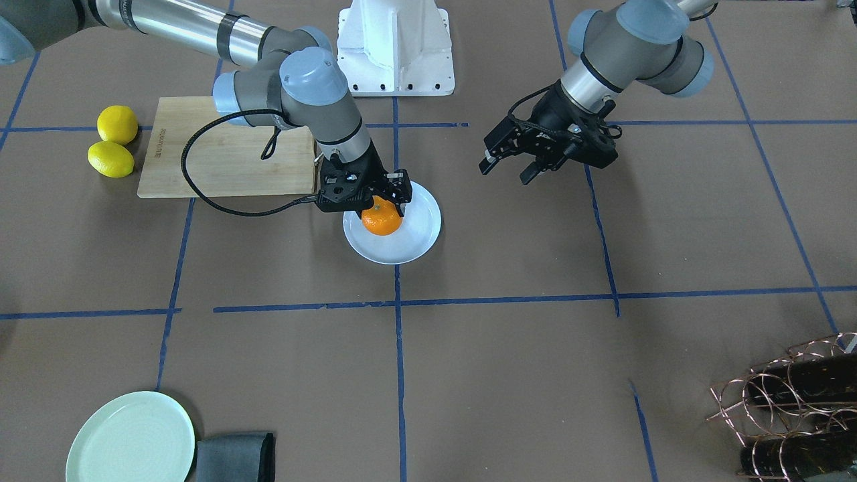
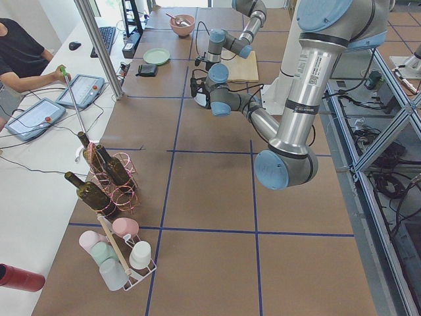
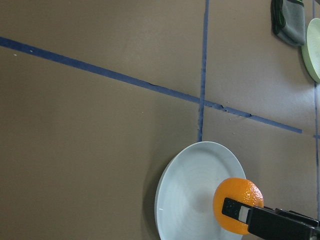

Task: Pick orange to plate
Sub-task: 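Open the right gripper to release the orange and withdraw both arms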

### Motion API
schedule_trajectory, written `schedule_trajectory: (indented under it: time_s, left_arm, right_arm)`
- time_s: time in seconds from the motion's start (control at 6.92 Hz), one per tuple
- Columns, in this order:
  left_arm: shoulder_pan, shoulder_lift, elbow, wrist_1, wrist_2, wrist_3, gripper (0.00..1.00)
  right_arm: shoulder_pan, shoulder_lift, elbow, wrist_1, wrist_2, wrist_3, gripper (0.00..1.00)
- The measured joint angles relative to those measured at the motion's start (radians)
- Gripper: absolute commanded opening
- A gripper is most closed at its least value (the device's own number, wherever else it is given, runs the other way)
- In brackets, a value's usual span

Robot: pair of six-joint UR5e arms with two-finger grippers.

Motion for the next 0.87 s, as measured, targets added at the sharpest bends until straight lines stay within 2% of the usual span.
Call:
schedule_trajectory:
  time_s: [0.29,0.43,0.58,0.87]
  left_arm:
    - [-0.015,0.025,0.002,-0.015,-0.001,0.011,0.99]
    - [-0.019,0.034,0.007,-0.016,0.0,0.016,0.99]
    - [-0.026,0.052,0.009,-0.014,0.0,0.049,0.99]
    - [-0.075,0.129,0.013,-0.003,-0.018,0.267,0.99]
  right_arm:
    - [0.002,0.001,0.011,0.012,0.006,-0.002,1.0]
    - [0.021,-0.02,0.059,0.006,0.034,-0.004,1.0]
    - [0.07,-0.07,0.138,-0.016,0.103,-0.008,1.0]
    - [0.288,-0.19,0.269,-0.076,0.35,-0.089,1.0]
